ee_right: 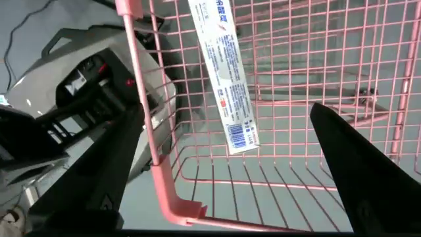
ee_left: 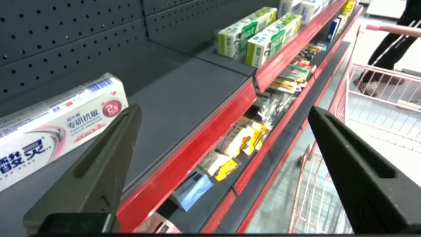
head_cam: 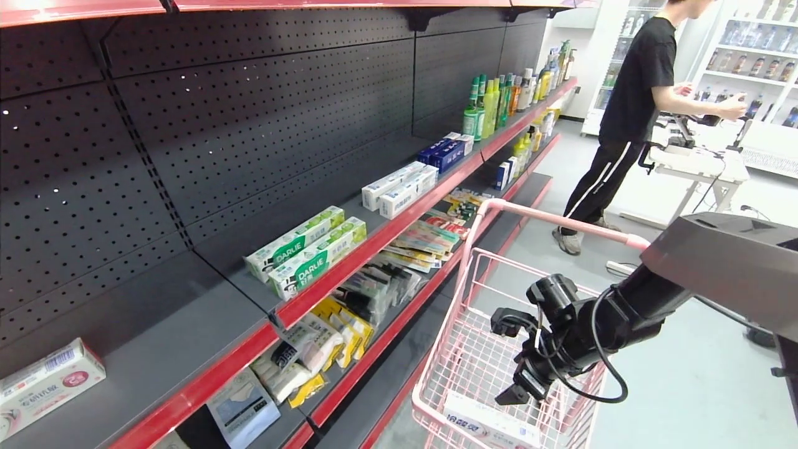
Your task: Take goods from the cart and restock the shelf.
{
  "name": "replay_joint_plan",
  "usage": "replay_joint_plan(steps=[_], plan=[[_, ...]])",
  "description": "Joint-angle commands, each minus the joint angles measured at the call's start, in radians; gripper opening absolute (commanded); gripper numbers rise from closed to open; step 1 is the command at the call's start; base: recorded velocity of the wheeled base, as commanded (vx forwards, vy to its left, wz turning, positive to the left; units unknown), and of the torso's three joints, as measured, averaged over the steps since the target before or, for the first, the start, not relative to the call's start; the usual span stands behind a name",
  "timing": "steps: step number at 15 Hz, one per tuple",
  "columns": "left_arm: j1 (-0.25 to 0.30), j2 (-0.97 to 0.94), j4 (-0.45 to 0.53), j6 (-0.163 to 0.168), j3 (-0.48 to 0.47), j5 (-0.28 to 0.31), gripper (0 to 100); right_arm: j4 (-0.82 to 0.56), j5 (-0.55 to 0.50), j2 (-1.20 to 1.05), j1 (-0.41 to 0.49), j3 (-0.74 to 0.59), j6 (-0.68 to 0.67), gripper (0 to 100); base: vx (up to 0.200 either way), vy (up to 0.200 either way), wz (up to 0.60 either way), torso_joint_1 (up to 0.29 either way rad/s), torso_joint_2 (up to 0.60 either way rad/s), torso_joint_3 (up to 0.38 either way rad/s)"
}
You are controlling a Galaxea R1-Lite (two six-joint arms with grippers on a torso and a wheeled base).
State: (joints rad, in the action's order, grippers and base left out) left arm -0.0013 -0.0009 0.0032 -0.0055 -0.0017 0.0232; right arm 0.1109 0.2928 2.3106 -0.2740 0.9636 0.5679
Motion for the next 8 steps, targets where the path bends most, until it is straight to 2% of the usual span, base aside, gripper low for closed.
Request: replay_joint_plan(steps=[1,8], plan=[[0.000,0.001,0.000,-0.001,0.000,0.000,100,-0.002,0.000,0.019,0.018,0.000,0.010,100,0.000,0.000,0.00,-0.100,0.24,0.124],[0.000,0.001,0.000,-0.001,0.000,0.000,100,0.001,0.000,0.053,0.036,0.003,0.089,100,0.000,0.000,0.00,-0.139,0.31,0.166]])
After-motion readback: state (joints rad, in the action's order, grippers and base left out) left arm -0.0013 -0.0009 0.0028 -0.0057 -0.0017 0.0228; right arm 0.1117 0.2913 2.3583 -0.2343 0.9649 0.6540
